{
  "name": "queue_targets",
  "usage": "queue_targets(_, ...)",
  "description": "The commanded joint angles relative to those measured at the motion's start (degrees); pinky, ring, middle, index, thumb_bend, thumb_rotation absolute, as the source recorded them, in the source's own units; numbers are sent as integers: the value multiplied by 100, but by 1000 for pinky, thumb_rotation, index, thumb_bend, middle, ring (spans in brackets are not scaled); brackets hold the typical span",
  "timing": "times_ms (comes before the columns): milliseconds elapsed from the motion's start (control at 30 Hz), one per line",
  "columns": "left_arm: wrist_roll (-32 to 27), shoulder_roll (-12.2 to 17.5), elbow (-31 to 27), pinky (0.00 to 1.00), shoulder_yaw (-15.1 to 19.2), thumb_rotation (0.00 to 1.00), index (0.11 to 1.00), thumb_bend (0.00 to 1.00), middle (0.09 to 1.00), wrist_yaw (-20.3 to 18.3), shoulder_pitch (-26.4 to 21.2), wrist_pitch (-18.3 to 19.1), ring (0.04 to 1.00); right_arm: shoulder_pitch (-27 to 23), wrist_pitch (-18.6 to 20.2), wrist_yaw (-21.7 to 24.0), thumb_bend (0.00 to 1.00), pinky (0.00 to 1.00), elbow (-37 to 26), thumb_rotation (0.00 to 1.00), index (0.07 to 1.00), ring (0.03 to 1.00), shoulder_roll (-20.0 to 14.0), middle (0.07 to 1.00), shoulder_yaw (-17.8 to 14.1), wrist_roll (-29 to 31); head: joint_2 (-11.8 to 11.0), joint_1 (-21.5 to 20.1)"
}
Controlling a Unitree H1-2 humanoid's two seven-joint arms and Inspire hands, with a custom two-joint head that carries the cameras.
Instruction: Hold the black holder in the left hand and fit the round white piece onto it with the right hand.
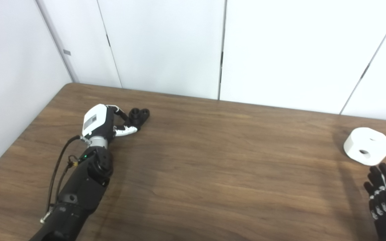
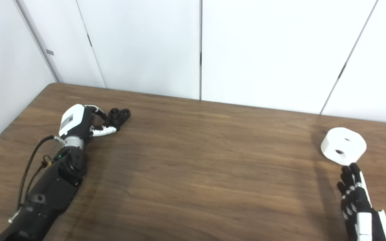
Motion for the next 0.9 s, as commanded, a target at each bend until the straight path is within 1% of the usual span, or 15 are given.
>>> queue_targets(0, -28, 92, -274, 830, 38, 41, 482, 519, 758, 17, -14, -169, 853, 240, -39, -8, 595, 1000, 155, 992, 1000, 1000, 187, 985, 119, 21, 17, -17)
queue_targets(67, -21, 61, -476, 800, 3, 43, 483, 519, 759, -78, 113, -135, 846, 241, -46, -32, 596, 1000, 143, 991, 1000, 1000, 196, 982, 128, -5, 24, -29)
queue_targets(233, -60, 32, -945, 774, -62, 50, 483, 517, 762, -389, 416, -126, 847, 254, -5, -64, 593, 1000, 93, 991, 995, 1000, 211, 971, 153, -38, 50, -71)
queue_targets(333, -110, -30, -1274, 747, -99, 51, 483, 516, 767, -561, 657, -176, 834, 248, -22, -118, 596, 1000, 86, 990, 985, 989, 222, 960, 160, -144, 80, -125)
queue_targets(433, -188, -128, -1663, 746, -117, 51, 484, 516, 776, -731, 926, -169, 838, 237, -6, -144, 610, 1000, 96, 982, 979, 986, 231, 952, 163, -204, 84, -146)
queue_targets(533, -176, -196, -2103, 757, -241, 53, 485, 516, 787, -920, 1227, -156, 846, 231, 7, -167, 620, 1000, 90, 979, 979, 990, 230, 950, 185, -279, 96, -179)
queue_targets(667, -295, -315, -2668, 794, -428, 54, 487, 513, 805, -1348, 1504, 11, 865, 225, 39, -205, 626, 1000, 61, 974, 970, 985, 268, 937, 201, -344, 130, -274)
queue_targets(733, -314, -371, -2903, 807, -562, 53, 486, 512, 808, -1531, 1615, -13, 869, 226, 60, -207, 637, 1000, 39, 955, 960, 982, 288, 931, 208, -331, 155, -309)
queue_targets(867, -349, -478, -3287, 793, -843, 54, 487, 512, 797, -1861, 1793, -45, 852, 245, 157, -222, 640, 1000, -69, 957, 968, 991, 319, 932, 240, -371, 225, -412)
